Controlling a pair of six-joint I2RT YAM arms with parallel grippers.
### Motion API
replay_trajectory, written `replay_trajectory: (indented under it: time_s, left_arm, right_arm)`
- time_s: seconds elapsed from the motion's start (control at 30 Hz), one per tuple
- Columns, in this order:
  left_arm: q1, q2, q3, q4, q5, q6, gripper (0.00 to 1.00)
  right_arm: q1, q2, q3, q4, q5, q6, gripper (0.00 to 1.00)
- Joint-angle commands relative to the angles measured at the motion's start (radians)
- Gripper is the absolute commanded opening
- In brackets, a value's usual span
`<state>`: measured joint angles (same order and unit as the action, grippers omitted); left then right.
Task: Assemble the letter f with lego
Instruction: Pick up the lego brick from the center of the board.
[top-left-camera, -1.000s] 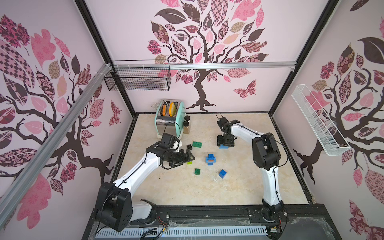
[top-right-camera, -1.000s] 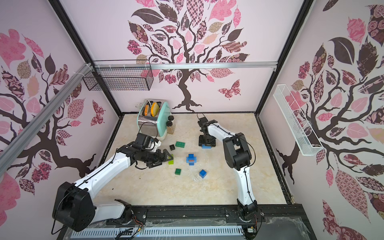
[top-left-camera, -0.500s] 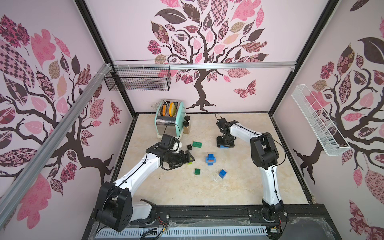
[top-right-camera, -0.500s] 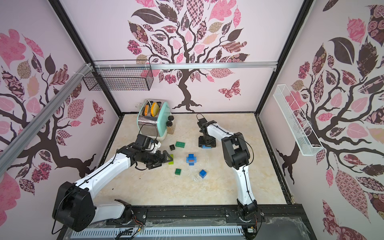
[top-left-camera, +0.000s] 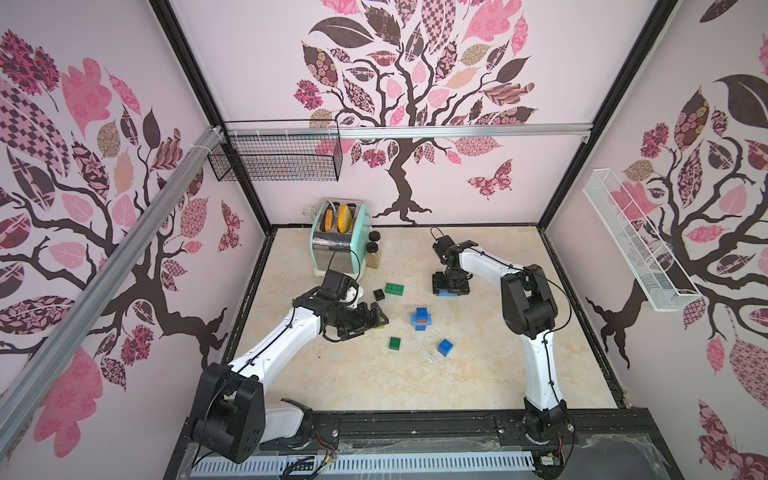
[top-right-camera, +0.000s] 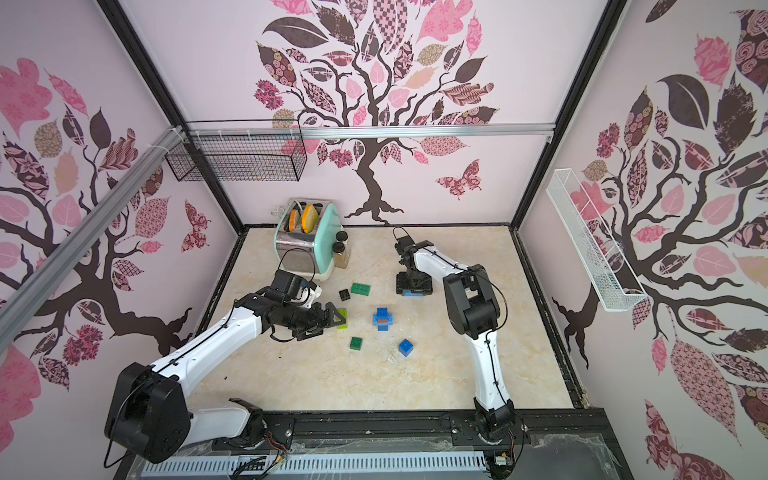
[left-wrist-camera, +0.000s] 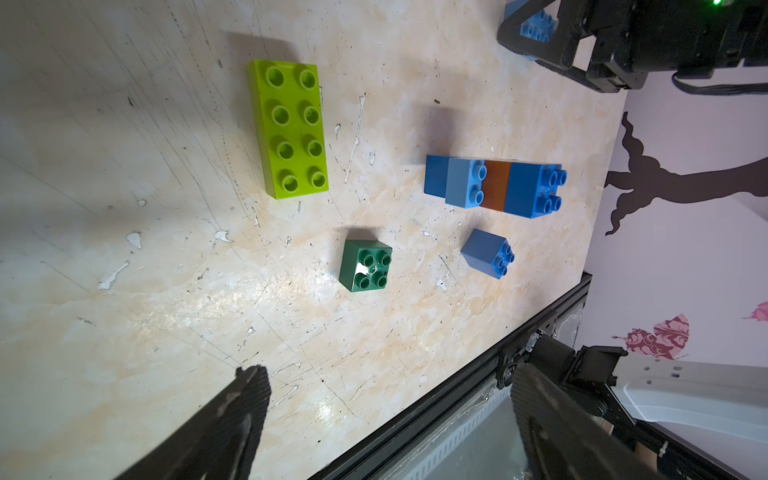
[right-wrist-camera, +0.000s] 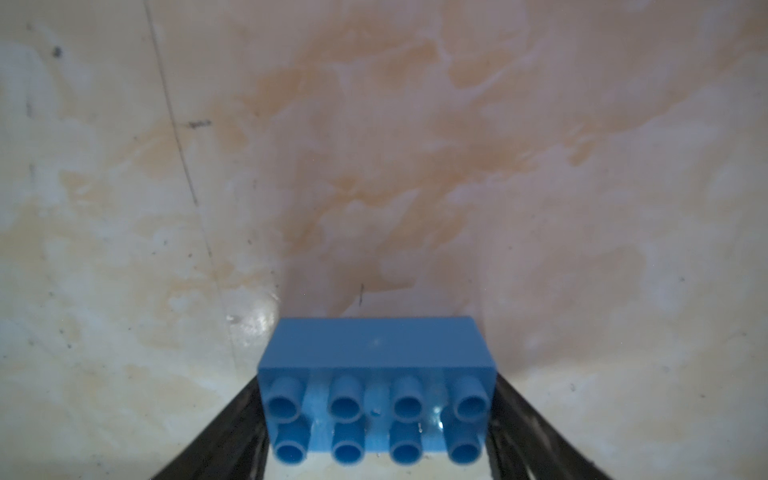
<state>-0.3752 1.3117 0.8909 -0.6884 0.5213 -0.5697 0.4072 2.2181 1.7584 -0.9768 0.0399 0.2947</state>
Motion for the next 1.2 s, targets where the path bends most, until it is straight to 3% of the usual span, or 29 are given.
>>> replay_trajectory:
  time_s: [0.0,0.57,0.87,1.17]
  left_arm:
    - [0.004,0.005,-0.008,0.016,0.008,0.005,0.95]
    - [0.005,-0.006,-0.016,0.014,0.005,0.004,0.94]
    - [0.005,0.036,-0.023,0.055,0.05,0.01,0.94]
    - [0.005,0.079,-0.031,0.152,0.117,-0.035,0.92]
  right_arm:
    - [-0.004,0.003,0.049,-0.02,-0.015,0.002,0.77]
    - [-0.013,0.019,0.069,-0.044,-0.012,0.0,0.65]
    - [0.039,-0.141,0.114,-0.16,-0.016,-0.002,0.61]
    - [0.176,-0.359,-0.003,-0.183,-0.008,0.068,0.59]
